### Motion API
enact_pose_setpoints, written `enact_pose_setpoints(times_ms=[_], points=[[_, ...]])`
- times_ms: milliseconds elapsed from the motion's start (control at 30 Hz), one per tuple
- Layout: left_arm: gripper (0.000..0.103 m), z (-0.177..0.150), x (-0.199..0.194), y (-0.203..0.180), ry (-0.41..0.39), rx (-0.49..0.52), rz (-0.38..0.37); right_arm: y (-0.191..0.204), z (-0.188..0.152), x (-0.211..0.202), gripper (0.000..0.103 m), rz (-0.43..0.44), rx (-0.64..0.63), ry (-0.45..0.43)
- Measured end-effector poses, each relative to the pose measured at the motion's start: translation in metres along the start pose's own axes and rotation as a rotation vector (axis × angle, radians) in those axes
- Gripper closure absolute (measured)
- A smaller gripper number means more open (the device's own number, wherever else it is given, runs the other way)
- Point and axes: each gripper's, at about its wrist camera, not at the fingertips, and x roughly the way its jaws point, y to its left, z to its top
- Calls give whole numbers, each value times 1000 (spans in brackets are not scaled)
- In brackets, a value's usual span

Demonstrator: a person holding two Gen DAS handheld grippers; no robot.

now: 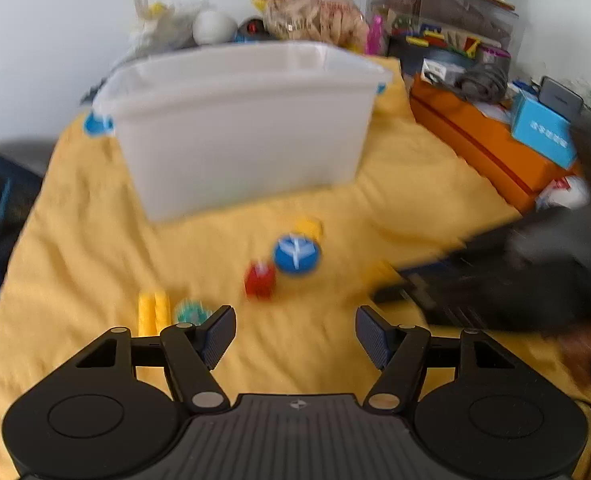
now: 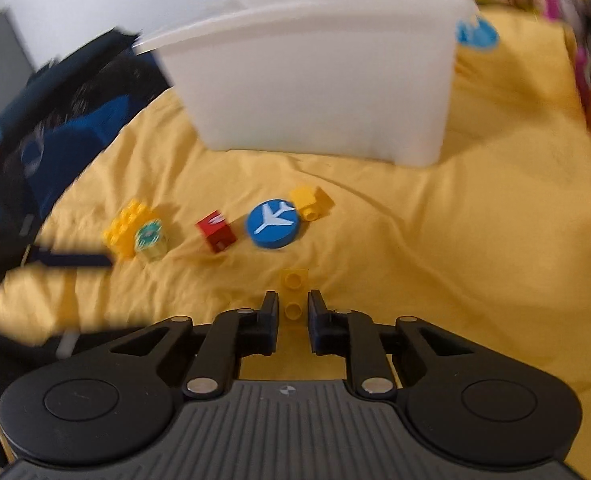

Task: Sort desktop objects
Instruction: 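Grasp the red cube with the left tool while the right tool grasps a small yellow brick, then carry the red cube and yellow brick with both tools over the white bin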

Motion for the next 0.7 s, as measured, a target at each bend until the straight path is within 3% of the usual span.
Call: enact_pose_setpoints(times_ms=[100, 233, 300, 333, 367, 533, 700], points=[[33, 12, 16, 3, -28, 3, 18, 6, -11, -16, 86, -29, -51, 12], [37, 16, 54, 14, 24, -26, 18, 3, -31, -24, 86, -55, -5, 43], [66, 16, 70, 22, 81, -61, 4, 0, -37, -25, 85, -63, 29, 54], [68, 15, 74, 25, 90, -81, -9, -2, -40, -25, 85, -65, 41, 57], [80, 15, 73, 27, 79, -85, -15, -2, -41, -26, 85, -71, 42, 58], [81, 11, 48, 20, 95, -46, -41, -2, -41, -29, 85, -86, 13, 56], [81, -15, 6, -3, 83, 42, -50, 4, -37, -28, 85, -82, -36, 44]])
